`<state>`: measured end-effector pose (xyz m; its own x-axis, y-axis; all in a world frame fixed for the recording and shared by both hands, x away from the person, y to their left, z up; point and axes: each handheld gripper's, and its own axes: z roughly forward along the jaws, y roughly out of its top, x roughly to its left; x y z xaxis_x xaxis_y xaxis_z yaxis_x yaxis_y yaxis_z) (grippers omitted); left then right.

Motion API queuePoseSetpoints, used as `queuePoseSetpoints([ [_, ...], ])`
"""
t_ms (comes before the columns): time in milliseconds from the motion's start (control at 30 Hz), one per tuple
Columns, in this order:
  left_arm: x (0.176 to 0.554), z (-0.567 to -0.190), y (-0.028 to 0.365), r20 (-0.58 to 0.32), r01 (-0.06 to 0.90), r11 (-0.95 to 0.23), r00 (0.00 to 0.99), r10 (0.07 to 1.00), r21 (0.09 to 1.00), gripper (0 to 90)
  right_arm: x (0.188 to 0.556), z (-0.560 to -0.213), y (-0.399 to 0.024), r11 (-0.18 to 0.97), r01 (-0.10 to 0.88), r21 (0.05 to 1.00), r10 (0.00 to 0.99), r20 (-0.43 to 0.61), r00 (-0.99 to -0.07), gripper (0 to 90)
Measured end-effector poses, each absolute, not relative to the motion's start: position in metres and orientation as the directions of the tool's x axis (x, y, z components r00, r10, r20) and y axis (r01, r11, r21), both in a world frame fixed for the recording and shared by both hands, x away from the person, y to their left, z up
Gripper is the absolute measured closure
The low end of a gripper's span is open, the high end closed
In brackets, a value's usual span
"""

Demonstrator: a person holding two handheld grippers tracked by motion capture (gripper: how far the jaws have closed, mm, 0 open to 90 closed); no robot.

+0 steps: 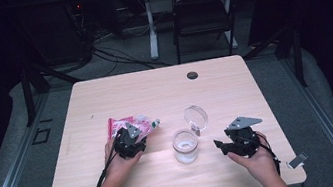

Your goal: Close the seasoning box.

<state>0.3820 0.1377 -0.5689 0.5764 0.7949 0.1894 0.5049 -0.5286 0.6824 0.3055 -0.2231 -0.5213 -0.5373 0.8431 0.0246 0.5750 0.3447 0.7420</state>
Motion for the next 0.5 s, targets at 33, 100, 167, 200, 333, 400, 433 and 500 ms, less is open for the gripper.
queuePoseSetpoints([
  [33,0.3821,-0.5688,0.1377,0.192,0.504,-0.530,0.575,0.795,0.682,55.0,0.3056,-0.5216,-0.2233,0.344,0.579,0.739,0.843,0.028,-0.537,43.0],
  [100,0.3829,-0.5686,0.1377,0.199,0.504,-0.529,0.569,0.798,0.683,55.8,0.3060,-0.5224,-0.2233,0.341,0.581,0.740,0.843,0.032,-0.536,45.1],
  [167,0.3846,-0.5679,0.1384,0.180,0.515,-0.524,0.575,0.798,0.679,56.0,0.3062,-0.5224,-0.2238,0.345,0.590,0.730,0.842,0.037,-0.538,46.8],
  [200,0.3860,-0.5666,0.1394,0.162,0.526,-0.523,0.584,0.795,0.670,55.6,0.3061,-0.5225,-0.2236,0.345,0.593,0.727,0.841,0.040,-0.539,46.9],
  [333,0.3878,-0.5656,0.1417,0.137,0.536,-0.513,0.590,0.796,0.670,57.1,0.3059,-0.5230,-0.2221,0.335,0.607,0.721,0.836,0.069,-0.544,48.9],
  [400,0.3884,-0.5655,0.1424,0.129,0.538,-0.508,0.590,0.797,0.673,59.8,0.3060,-0.5236,-0.2212,0.338,0.610,0.717,0.834,0.072,-0.547,49.3],
  [433,0.3885,-0.5655,0.1425,0.131,0.535,-0.508,0.590,0.796,0.675,61.0,0.3062,-0.5243,-0.2210,0.340,0.608,0.717,0.833,0.070,-0.549,49.8],
  [500,0.3885,-0.5655,0.1424,0.130,0.530,-0.511,0.597,0.791,0.677,64.1,0.3059,-0.5247,-0.2208,0.349,0.607,0.714,0.833,0.060,-0.550,49.8],
])
